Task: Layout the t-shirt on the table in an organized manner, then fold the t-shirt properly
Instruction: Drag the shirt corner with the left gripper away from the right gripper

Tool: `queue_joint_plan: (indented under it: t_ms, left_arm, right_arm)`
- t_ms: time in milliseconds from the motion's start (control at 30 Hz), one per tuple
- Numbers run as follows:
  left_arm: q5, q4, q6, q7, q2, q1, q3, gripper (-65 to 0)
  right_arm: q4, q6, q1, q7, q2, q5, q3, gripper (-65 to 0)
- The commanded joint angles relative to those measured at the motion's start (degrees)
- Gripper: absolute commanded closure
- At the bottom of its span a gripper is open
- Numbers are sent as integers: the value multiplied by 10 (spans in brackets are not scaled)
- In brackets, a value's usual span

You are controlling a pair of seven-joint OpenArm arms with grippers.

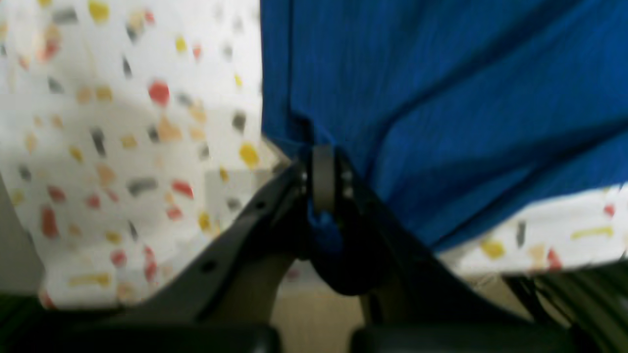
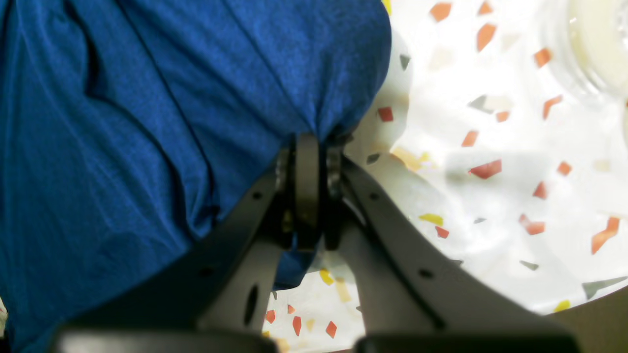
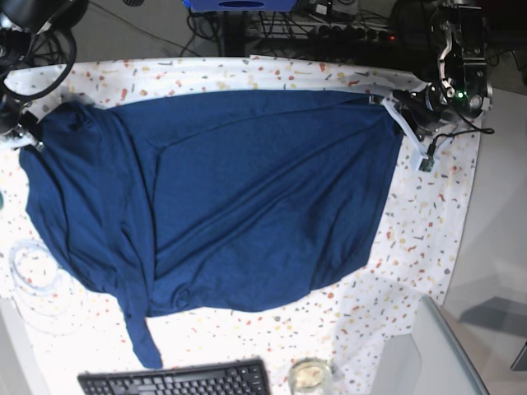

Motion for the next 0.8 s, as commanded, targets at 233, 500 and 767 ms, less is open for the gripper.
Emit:
queue_joint_plan:
  t_ms: [233,500,767]
  left_arm:
    - [-4,11,1,-24,-5,44,-4,0]
    - [-4,13,1,-38,-4,60,-27,-48]
    - [-5,108,1,-38,24,97,-153,-548]
  right_arm:
    - [9,0,-5,10,9,6,2,0]
    - [9,0,-10,8,9,6,2,0]
    - [9,1,-13,9,11,6,1,0]
